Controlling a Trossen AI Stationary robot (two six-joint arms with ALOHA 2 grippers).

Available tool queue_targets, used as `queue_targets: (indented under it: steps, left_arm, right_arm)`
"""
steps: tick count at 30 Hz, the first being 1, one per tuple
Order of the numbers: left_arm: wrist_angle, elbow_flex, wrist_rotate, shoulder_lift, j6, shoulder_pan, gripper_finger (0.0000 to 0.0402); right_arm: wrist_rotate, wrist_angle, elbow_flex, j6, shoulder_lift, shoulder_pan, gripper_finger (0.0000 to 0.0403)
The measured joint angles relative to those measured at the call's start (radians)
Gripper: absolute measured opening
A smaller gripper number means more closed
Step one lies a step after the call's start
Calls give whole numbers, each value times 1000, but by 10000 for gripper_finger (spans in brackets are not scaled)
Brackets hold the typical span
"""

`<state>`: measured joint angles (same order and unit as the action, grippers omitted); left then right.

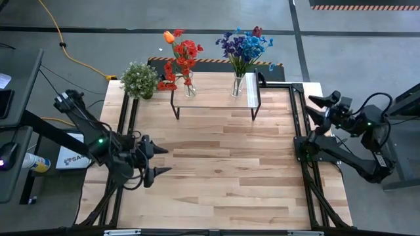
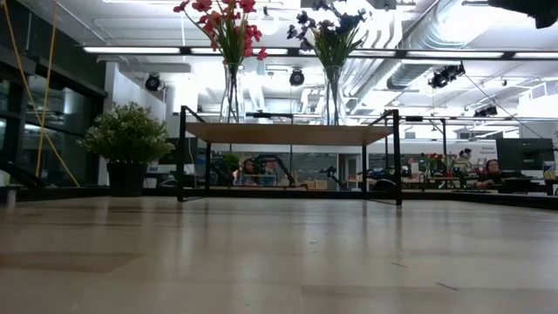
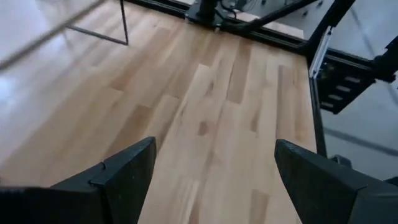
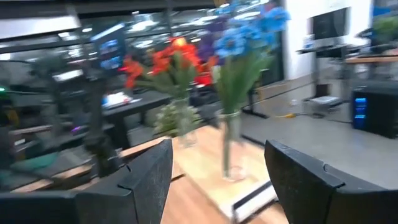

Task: Pick and place flowers into a vace then onto a shelf
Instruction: Return to Home Position

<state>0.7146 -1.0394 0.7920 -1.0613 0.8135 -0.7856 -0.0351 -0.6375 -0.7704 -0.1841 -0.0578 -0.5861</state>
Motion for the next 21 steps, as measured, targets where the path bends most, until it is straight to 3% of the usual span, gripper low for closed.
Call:
queue_targets:
  steps: [3,6,13,17,21]
  left_arm:
    - [-154,132,2,34,-1,0,360]
    - [-280,226,5,51,-1,0,360]
    - [-380,313,-11,63,-3,18,360]
    - [-518,381,-64,63,-59,72,360]
    - [-724,469,-218,63,-185,179,360]
  right_arm:
    - [-79,-4,0,0,0,0,244]
    - [-88,-18,0,-2,0,0,242]
    - [-71,-63,0,-25,0,0,241]
    - [-70,-90,1,-19,0,0,239]
    - [-81,-61,35,-18,10,0,240]
